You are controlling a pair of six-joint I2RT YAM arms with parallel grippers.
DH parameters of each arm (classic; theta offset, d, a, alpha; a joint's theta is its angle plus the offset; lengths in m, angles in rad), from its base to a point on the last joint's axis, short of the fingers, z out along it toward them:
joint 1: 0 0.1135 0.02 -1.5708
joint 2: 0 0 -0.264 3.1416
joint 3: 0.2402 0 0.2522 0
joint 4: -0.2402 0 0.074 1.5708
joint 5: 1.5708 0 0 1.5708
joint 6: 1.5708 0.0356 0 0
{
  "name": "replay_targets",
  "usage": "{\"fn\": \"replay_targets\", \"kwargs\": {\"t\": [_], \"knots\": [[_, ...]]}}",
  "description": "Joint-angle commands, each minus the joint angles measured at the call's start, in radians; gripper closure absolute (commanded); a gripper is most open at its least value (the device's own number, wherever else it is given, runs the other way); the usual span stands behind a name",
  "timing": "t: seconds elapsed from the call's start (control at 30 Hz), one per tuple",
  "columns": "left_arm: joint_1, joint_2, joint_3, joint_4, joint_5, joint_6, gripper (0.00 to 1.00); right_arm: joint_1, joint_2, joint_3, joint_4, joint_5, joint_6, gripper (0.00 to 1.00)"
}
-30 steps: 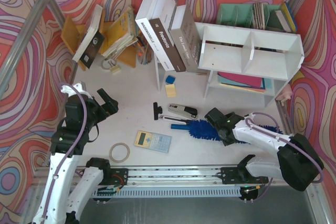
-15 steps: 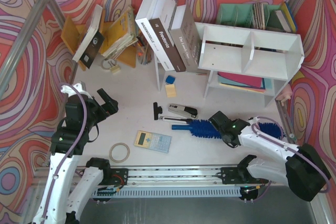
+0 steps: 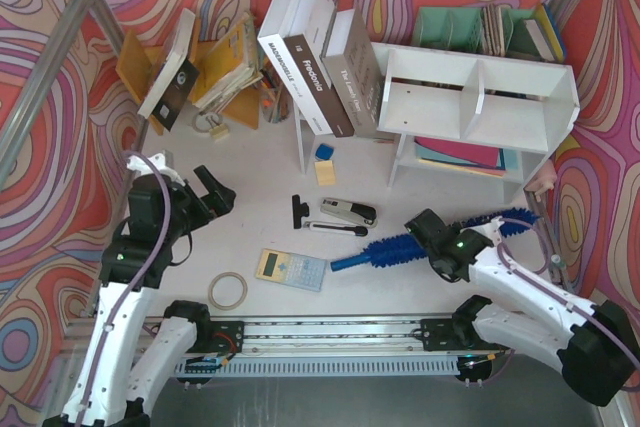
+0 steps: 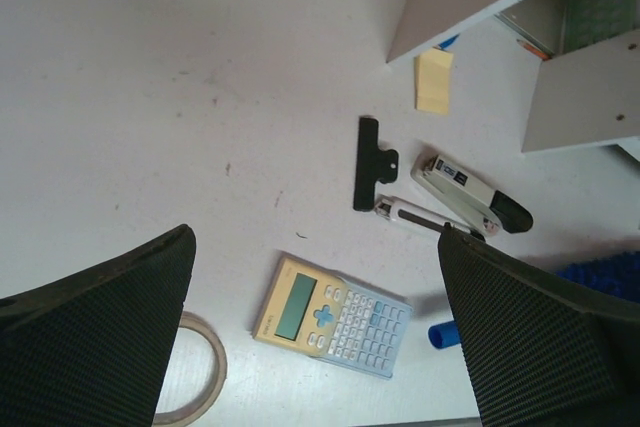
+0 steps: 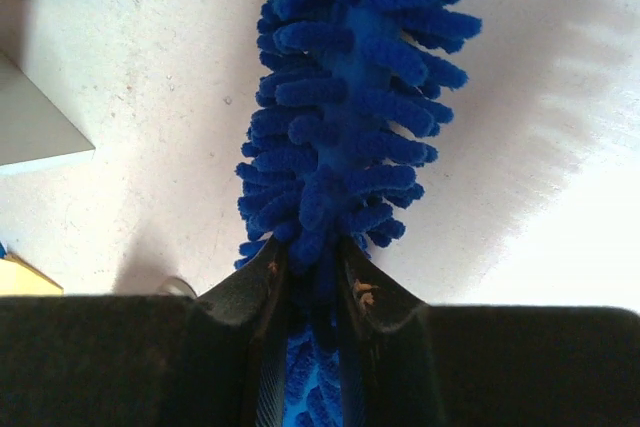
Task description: Dust the bookshelf with a duster
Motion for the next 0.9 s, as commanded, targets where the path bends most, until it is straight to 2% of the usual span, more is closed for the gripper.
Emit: {"fn": "replay_targets", "kwargs": {"t": [0.0, 0.17, 0.3, 0.43, 0.5, 0.7, 0.87], "knots": [[-0.022, 0.023, 0.002, 0.049, 0.077, 0.012, 0.02, -0.005, -0.044, 0.032, -0.075, 0.065, -0.019, 1.0], [-0.211, 0.119, 0.107, 0.022, 0.015, 0.025, 0.02, -0.004, -0.069, 0.044, -0.083, 0.07, -0.019, 1.0], [-0.417, 0.231, 0.19, -0.012, -0.059, 0.042, 0.02, -0.006, -0.089, 0.054, -0.086, 0.073, -0.013, 1.0], [-0.652, 0.336, 0.21, -0.008, -0.178, 0.083, 0.02, -0.005, -0.121, 0.062, -0.078, 0.076, -0.022, 1.0], [-0.737, 0.397, 0.212, 0.005, -0.191, 0.106, 0.02, -0.005, -0.136, 0.07, -0.075, 0.075, -0.033, 1.0], [-0.884, 0.557, 0.228, 0.076, -0.21, 0.174, 0.02, -0.005, -0.167, 0.094, -0.087, 0.083, -0.054, 1.0], [-0.918, 0.654, 0.237, 0.173, -0.189, 0.219, 0.02, -0.005, -0.194, 0.096, -0.082, 0.081, -0.068, 1.0]]}}
